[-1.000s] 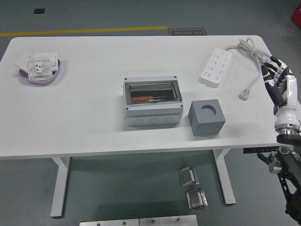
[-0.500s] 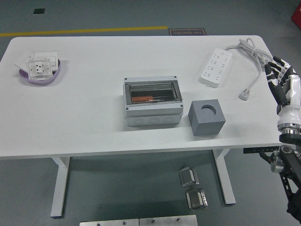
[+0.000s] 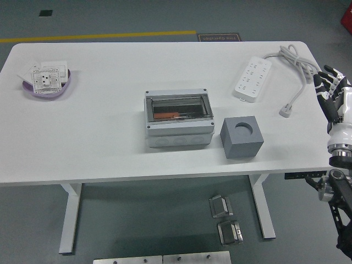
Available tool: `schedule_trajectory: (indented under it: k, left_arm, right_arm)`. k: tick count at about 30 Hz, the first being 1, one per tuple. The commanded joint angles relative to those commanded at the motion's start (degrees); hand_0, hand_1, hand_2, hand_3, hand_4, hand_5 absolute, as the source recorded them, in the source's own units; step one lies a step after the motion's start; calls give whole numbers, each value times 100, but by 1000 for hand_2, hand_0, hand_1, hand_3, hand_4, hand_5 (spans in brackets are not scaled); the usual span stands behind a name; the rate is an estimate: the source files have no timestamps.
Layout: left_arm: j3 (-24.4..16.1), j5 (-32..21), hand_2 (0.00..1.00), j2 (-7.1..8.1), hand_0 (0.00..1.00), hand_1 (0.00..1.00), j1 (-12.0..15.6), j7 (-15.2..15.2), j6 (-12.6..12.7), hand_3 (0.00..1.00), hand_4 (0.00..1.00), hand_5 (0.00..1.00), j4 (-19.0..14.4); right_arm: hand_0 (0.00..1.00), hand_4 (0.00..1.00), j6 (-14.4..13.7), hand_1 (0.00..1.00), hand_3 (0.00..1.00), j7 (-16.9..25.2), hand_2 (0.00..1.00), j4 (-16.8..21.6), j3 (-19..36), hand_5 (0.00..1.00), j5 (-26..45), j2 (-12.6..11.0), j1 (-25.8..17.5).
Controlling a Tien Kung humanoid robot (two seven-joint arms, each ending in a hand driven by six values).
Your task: Pick up the cylinder from the cube,place it in the box,flap close box
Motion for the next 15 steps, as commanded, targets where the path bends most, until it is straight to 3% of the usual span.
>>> schedule_trajectory:
  k: [15]
  left_arm:
    - [-42, 1, 541, -66, 624, 571, 17, 6, 0, 580, 409, 77, 0]
  right_arm:
    - [807, 951, -32, 739, 763, 25, 740, 10, 138, 627, 19, 34, -55]
